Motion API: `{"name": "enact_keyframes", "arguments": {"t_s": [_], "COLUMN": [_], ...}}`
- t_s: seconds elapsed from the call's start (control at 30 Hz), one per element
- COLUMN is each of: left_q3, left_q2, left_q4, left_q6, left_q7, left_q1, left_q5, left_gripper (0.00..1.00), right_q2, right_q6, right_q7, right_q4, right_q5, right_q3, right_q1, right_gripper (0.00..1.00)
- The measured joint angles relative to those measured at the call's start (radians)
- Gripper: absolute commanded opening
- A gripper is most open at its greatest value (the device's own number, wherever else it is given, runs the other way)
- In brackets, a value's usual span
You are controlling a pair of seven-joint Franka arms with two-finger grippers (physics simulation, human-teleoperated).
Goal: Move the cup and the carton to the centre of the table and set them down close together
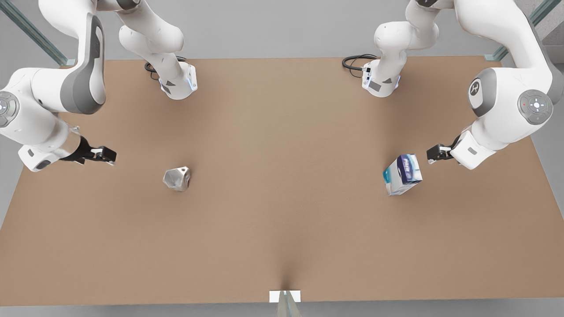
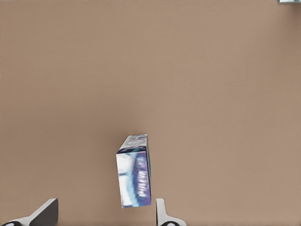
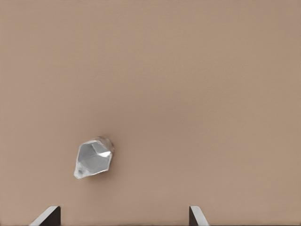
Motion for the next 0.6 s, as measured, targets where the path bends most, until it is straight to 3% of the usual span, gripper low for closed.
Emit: {"name": "enact_keyframes", "arguments": {"t_s": [0.17,0.3,0.6], "left_q3": [-0.001,-0.002,-0.003], "left_q2": [0.023,0.047,0.045], "left_q4": [-0.001,-0.009,-0.009], "left_q6": [0.008,0.024,0.025], "left_q7": [0.000,0.000,0.001], "left_q1": [0.001,-0.001,-0.001], "left_q5": [0.001,0.001,0.002], "left_gripper": [1.00,1.00,1.00], "right_q2": [0.001,0.116,0.114], "right_q6": [-0.011,-0.053,0.271], "right_q7": [0.001,0.010,0.134], "right_q4": [0.000,-0.032,-0.312], "right_q5": [-0.010,-0.006,0.000], "right_q3": [0.000,0.006,0.002], "right_q1": [-0.007,0.039,0.085], "right_gripper": [1.00,1.00,1.00]}}
